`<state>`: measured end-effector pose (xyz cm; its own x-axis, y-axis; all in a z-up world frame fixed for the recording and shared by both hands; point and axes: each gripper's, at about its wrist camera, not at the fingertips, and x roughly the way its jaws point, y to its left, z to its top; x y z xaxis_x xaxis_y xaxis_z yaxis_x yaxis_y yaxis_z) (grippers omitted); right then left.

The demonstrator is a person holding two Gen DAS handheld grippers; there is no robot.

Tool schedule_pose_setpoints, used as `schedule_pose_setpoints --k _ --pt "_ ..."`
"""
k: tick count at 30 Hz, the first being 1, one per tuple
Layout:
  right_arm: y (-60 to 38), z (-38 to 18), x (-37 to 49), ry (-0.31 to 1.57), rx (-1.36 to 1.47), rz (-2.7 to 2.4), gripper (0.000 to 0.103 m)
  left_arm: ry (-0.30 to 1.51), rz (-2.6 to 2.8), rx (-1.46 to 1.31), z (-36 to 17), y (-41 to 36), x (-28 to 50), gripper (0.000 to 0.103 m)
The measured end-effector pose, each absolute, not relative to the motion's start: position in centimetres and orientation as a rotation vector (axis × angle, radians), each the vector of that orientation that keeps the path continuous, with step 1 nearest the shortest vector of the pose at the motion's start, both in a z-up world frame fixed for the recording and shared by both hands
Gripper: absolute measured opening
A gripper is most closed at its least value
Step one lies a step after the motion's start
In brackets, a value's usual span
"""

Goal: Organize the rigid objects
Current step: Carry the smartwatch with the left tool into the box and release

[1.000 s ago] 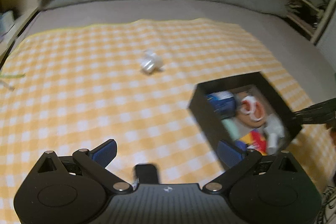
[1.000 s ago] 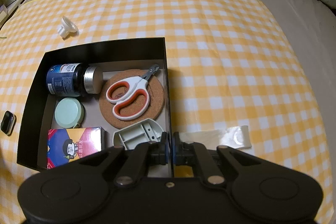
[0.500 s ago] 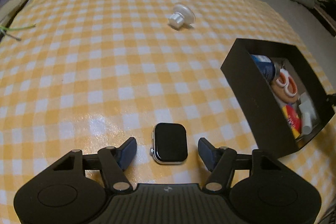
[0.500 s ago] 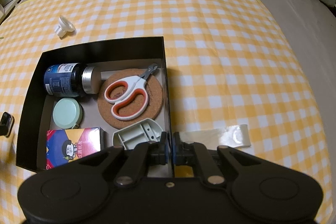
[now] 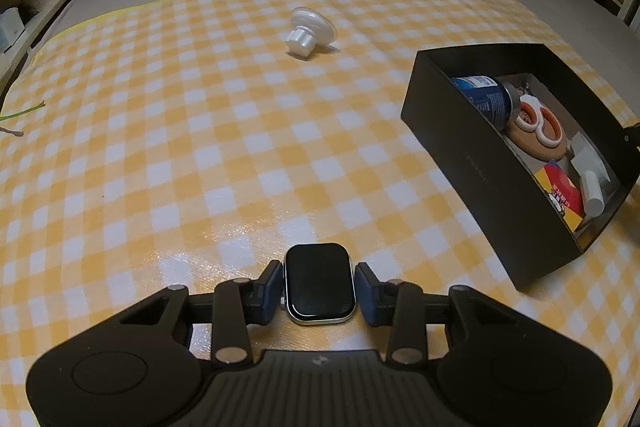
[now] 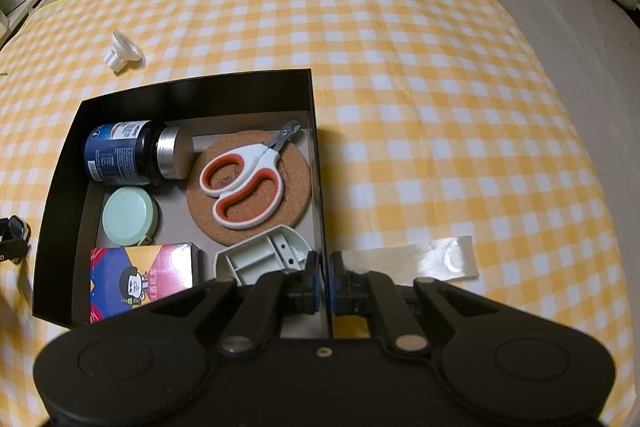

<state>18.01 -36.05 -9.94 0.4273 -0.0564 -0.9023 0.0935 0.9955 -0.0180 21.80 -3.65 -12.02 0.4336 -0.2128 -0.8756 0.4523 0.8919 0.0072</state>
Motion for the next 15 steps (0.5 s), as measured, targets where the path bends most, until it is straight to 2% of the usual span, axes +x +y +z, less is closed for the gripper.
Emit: schedule_pose_setpoints --k 7,15 --pt "-36.1 -9.9 18.0 1.126 0.038 -0.094 0.005 1.05 -0.427 0.117 -11.1 -2.9 22.1 0.04" --pt "-36.1 -9.9 18.0 1.126 0.034 -0.095 0.005 0.959 -0.512 0.016 -6.3 -5.3 22.3 0.04"
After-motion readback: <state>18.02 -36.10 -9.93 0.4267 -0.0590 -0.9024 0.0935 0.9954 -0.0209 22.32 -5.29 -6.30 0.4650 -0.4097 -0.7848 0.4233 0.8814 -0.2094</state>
